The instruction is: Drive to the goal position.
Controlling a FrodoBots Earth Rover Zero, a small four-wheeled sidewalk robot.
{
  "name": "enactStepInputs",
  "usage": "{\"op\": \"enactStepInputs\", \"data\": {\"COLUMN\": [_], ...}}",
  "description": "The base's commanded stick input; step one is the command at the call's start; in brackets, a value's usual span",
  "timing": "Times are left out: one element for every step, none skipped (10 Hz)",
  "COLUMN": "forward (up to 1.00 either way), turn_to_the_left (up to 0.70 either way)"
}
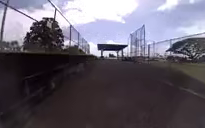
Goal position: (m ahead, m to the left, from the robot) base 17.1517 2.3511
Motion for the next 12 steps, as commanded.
{"op": "enactStepInputs", "data": {"forward": [0.7,0.7,0.7,0.7,0.7,0.7,0.7,0.7,0.7,0.7,0.7,0.7], "turn_to_the_left": [0.01,0.01,0.01,0.01,0.01,0.01,0.01,0.01,0.01,0.27,0.36,0.36]}}
